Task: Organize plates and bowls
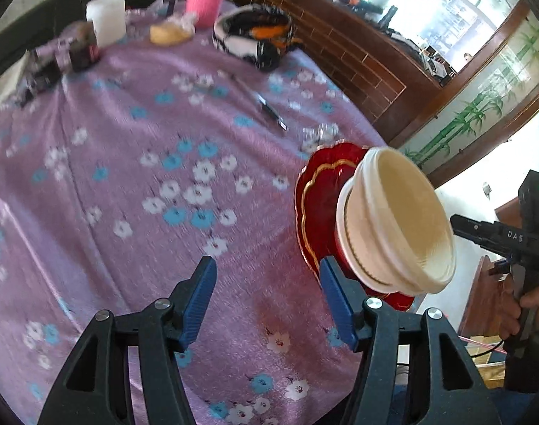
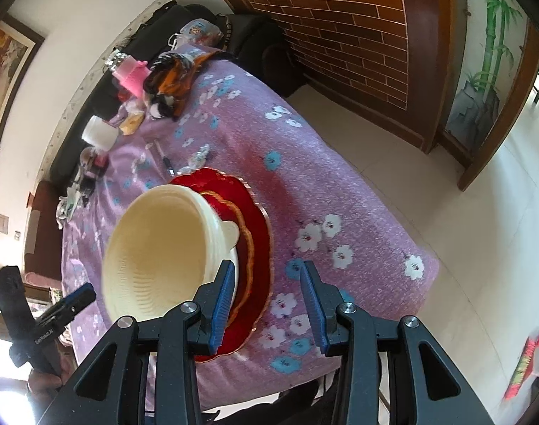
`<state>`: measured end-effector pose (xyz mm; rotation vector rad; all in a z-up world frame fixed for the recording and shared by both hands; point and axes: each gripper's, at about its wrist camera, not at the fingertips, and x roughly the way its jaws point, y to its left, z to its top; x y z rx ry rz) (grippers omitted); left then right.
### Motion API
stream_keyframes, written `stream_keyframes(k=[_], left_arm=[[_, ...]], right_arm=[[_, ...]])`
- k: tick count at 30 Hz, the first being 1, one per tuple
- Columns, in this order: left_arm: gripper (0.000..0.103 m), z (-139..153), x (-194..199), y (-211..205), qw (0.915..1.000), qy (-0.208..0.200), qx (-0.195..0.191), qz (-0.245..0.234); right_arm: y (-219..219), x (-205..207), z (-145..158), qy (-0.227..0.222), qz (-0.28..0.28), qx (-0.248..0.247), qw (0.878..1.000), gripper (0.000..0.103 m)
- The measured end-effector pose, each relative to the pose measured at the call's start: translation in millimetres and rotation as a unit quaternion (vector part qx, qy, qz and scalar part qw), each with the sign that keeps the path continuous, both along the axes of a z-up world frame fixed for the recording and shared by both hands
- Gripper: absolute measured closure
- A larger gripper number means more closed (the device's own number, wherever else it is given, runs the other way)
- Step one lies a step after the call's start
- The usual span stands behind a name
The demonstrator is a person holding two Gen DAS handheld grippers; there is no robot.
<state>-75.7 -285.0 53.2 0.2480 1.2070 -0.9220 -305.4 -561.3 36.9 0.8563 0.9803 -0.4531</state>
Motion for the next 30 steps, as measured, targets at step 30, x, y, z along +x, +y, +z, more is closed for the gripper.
stream_keyframes(k=[30], left_arm=[[0.057,-41.7,-3.3,-49.3,0.9983,-0.013,0.056,-0.014]], right_arm=[[-23.7,45.9,-47.9,0.014,0.096,0.017,0.995,0.090]])
